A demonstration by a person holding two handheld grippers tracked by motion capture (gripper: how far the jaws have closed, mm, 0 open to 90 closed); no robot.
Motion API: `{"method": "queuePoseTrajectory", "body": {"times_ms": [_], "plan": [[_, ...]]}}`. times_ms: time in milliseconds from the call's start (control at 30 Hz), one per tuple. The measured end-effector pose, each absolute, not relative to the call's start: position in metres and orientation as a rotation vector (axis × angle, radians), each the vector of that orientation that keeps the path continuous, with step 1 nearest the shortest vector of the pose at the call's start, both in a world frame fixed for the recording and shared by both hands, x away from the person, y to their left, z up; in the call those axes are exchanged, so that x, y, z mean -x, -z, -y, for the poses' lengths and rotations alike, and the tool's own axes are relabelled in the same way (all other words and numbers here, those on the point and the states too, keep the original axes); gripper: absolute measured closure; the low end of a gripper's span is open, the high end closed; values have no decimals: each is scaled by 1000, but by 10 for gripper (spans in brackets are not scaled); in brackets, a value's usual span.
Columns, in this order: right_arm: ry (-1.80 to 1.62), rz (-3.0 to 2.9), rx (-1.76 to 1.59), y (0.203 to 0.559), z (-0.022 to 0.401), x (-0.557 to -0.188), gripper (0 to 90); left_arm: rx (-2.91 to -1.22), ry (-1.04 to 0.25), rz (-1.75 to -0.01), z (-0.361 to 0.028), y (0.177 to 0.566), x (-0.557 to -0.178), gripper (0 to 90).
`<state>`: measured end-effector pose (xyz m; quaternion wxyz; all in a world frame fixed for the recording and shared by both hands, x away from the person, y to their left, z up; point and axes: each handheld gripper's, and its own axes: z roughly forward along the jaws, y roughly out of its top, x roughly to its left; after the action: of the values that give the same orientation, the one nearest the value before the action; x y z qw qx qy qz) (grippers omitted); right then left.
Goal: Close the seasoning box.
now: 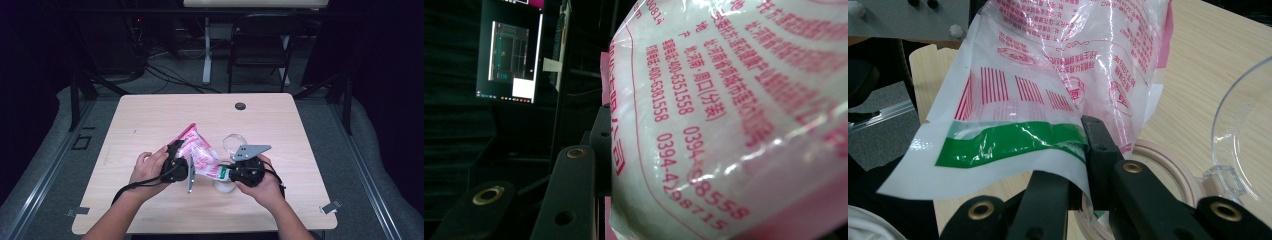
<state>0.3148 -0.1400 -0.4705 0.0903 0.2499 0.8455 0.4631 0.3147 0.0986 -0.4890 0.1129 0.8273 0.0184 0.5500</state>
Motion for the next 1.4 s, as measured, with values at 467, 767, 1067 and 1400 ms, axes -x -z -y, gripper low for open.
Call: {"method": "queuePoseTrajectory", "body": {"times_ms": [467, 767, 1067, 1400], "plan": [[-1437, -2518, -815, 470, 151, -316, 900, -2419, -1633, -32, -96, 489, -315, 630], [-1468, -2516, -865, 472, 154, -319, 900, -2410, -1649, -18, -95, 489, -315, 632], [-1478, -2499, -890, 473, 157, -321, 900, -2410, -1661, -2, -92, 488, -314, 633], [-1462, -2479, -881, 472, 158, -320, 900, -2406, -1687, 26, -90, 487, -314, 633]]}}
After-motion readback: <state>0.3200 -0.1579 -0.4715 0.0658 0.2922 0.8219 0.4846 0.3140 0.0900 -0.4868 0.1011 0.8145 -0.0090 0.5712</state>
